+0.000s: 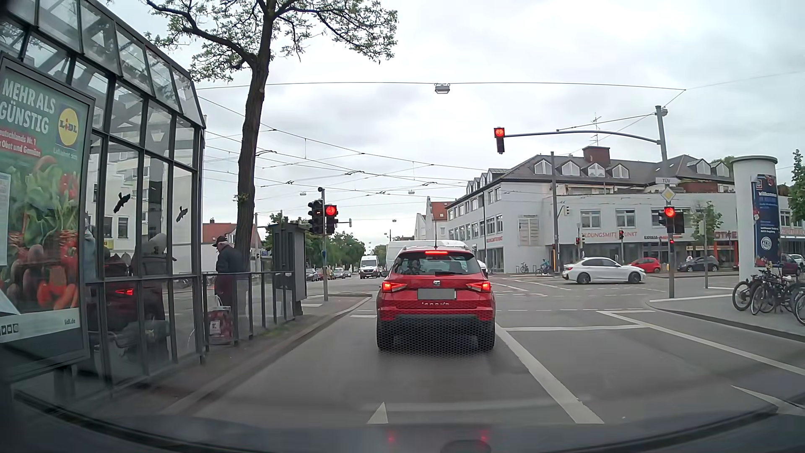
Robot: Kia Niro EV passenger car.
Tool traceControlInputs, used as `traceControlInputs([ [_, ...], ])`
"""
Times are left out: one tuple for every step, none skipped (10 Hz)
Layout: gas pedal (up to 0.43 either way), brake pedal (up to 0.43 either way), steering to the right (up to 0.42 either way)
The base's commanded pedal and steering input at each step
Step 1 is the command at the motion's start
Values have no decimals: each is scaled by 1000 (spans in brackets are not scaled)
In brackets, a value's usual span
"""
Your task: Follow the waypoints while adhering to traffic rules and regulations
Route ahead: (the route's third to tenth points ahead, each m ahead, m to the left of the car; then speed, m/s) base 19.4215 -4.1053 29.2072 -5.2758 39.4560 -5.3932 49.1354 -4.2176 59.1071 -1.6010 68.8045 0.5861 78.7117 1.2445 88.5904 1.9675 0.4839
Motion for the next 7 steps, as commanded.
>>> traceControlInputs([
  [0,171,-3],
  [0,165,-3],
  [0,171,-3],
  [0,171,-3],
  [0,165,-3],
  [0,171,-3],
  [0,165,-3],
])
